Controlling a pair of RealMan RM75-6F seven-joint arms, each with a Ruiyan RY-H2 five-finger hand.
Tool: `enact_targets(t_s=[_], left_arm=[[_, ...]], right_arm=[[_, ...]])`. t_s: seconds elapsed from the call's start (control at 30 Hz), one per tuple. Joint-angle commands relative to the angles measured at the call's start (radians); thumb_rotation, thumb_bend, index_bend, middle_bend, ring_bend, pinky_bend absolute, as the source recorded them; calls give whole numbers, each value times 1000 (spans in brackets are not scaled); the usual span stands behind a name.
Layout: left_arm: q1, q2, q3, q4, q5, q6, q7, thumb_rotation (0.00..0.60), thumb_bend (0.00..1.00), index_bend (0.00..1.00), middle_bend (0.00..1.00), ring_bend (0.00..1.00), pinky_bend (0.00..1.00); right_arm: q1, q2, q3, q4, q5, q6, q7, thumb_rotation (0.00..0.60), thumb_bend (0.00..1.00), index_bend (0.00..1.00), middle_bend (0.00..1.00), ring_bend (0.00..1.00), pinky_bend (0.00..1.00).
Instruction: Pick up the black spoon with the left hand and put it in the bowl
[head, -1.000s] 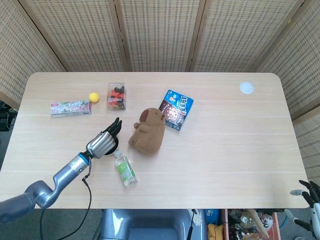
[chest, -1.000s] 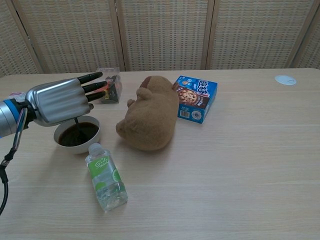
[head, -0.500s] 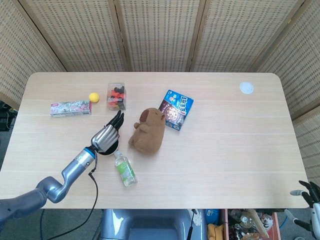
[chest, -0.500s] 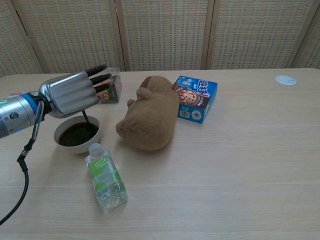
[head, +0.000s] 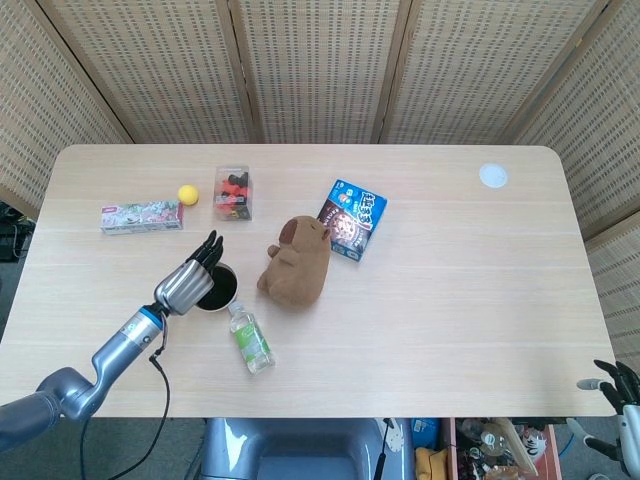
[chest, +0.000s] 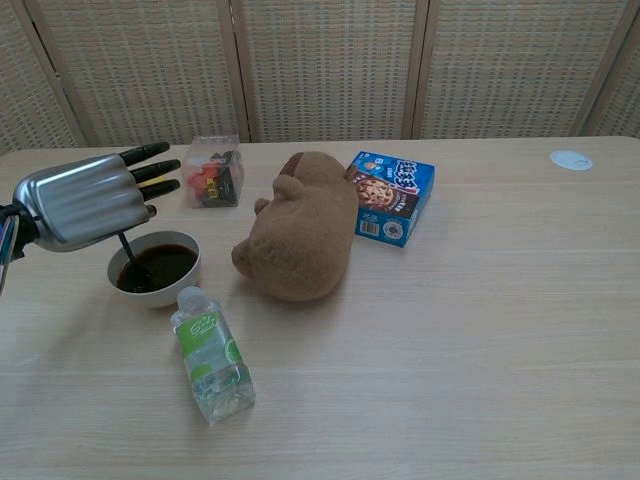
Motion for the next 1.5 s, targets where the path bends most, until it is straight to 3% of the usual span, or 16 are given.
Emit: enact_targets(t_s=[0.03,0.23,0.57,1.07,1.5], left_arm=[[-1,-5,-1,-11,0,4,-2,600,419,665,152,0,0],[-28,-43,-27,-31,-17,-16,22,600,419,665,151,0,0],[-52,-81,-66,26,-67,-35,56,600,419,665,152,0,0],[-8,-15,1,-34,-37,11,-6,600,419,665,151,0,0],[-36,-76,-44,-28,-79,-15,34,600,419,665,151,0,0]], right_arm=[[-1,0,0,1,1,0,1,600,299,429,267,130,217],[-7,-1,1,8,9,2,10,600,300,429,267,130,217],[-16,-2,1,15,14,7,16,600,299,429,267,130,217],[-13,-5,1,17,8,6,17,600,299,429,267,130,217],[-16,-5,1,17,10,6,16,600,299,429,267,130,217]])
